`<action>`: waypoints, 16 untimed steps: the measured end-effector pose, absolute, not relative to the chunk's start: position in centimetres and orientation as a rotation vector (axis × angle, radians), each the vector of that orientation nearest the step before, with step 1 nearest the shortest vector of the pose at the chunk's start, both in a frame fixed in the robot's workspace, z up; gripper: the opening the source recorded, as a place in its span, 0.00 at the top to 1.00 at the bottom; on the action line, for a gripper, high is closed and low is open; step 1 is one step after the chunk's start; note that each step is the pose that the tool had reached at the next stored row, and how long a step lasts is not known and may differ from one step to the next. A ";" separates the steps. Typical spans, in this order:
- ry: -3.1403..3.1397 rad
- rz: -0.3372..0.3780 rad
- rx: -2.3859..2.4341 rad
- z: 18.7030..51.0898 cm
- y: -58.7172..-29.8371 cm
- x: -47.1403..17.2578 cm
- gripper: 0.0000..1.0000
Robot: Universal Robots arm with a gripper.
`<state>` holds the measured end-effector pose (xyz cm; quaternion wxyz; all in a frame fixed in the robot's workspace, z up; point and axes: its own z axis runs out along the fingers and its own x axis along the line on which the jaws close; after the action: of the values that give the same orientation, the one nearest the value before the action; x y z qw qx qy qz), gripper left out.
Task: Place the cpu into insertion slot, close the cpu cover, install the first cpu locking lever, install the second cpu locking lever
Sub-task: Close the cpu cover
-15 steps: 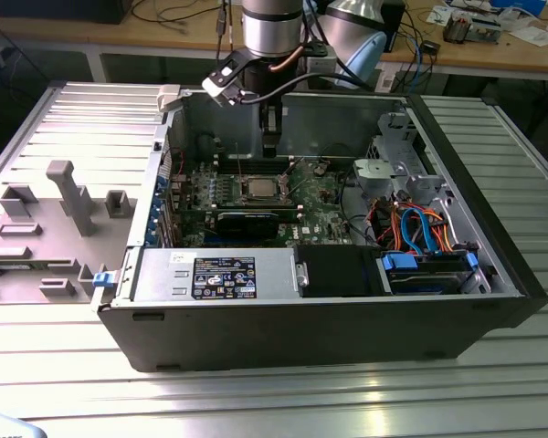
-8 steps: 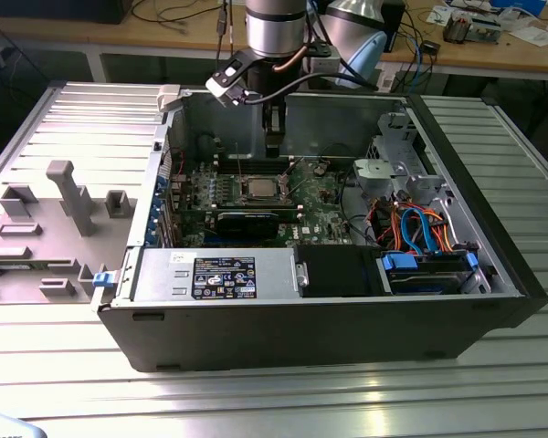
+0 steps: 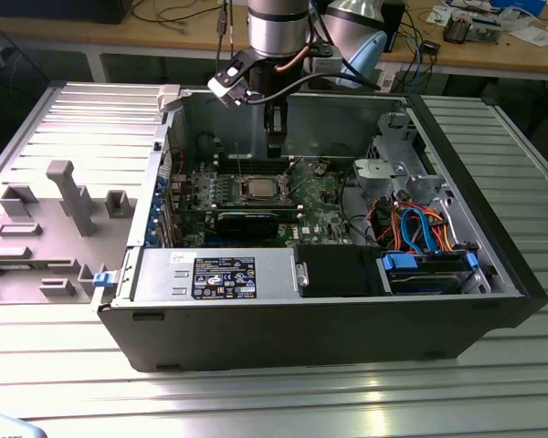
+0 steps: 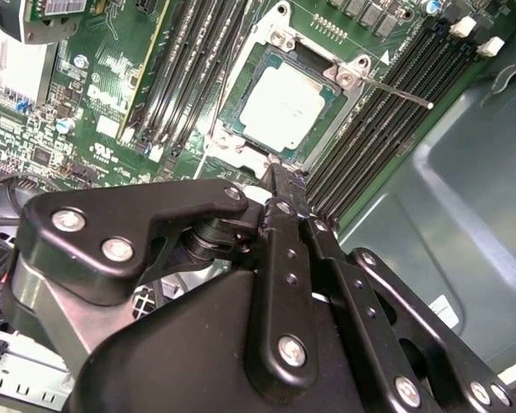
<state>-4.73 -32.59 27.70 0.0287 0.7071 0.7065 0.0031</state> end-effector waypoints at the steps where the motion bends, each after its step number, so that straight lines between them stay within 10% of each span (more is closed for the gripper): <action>1: 2.180 0.010 2.182 27.7 -32.6 -4.7 0.89; 16: 2.180 0.009 2.182 27.7 -32.6 -4.2 0.89</action>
<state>-4.18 -32.59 27.70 0.0287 0.7071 0.7065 0.0031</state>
